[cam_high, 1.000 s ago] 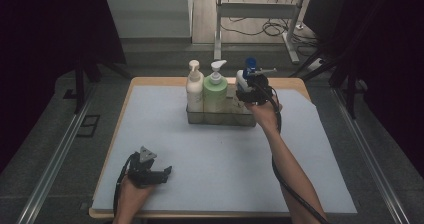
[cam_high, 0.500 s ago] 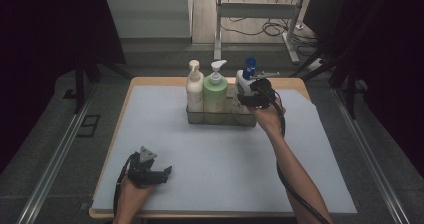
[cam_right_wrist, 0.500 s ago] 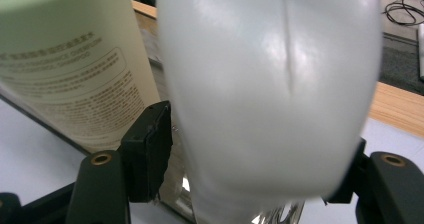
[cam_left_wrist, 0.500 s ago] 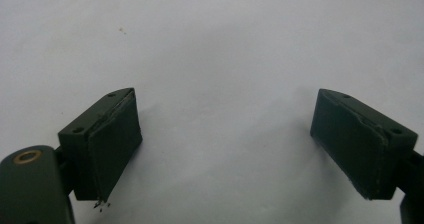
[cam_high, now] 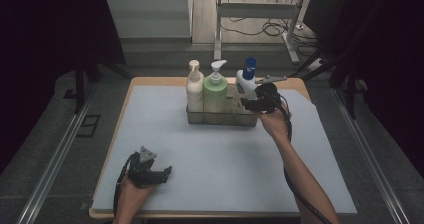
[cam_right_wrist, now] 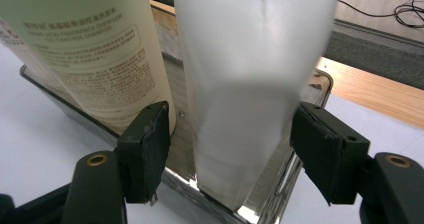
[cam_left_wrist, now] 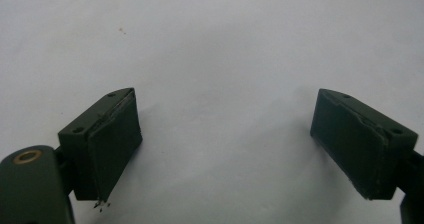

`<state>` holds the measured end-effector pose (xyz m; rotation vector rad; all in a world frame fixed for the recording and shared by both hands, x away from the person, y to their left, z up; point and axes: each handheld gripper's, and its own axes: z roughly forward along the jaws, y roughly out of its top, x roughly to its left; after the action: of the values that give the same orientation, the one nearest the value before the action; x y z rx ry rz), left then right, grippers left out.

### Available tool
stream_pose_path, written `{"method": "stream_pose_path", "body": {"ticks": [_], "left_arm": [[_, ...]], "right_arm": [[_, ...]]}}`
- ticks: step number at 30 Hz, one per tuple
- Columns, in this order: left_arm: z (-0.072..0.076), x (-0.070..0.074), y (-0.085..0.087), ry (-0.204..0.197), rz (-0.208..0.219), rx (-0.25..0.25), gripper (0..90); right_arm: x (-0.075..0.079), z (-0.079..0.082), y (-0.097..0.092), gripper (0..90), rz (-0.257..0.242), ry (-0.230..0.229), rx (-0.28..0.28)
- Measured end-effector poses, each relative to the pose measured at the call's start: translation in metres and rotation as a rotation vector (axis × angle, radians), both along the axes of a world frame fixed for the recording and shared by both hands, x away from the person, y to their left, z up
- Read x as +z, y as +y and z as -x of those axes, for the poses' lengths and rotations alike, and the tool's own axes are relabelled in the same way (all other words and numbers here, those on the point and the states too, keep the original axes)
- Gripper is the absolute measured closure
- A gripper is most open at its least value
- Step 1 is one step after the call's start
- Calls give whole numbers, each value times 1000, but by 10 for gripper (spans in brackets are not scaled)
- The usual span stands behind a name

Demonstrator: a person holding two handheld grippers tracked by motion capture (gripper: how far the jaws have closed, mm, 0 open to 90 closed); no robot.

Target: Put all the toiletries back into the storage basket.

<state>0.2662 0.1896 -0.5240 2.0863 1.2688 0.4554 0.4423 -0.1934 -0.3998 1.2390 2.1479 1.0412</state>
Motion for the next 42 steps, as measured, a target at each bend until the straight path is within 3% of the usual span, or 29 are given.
{"method": "stream_pose_path", "body": {"ticks": [15, 23, 33, 42], "left_arm": [[0, 0, 0, -1, -1, 0, 122], [0, 0, 0, -1, -1, 0, 122], [0, 0, 0, -1, -1, 0, 122], [0, 0, 0, 0, -1, 0, 122]], "right_arm": [[3, 19, -19, 333, -17, -4, 23], [0, 29, -31, 384, -13, 13, 35], [-10, 31, -46, 596, 6, 57, 20], [-20, 13, -51, 788, -7, 74, -33]]}}
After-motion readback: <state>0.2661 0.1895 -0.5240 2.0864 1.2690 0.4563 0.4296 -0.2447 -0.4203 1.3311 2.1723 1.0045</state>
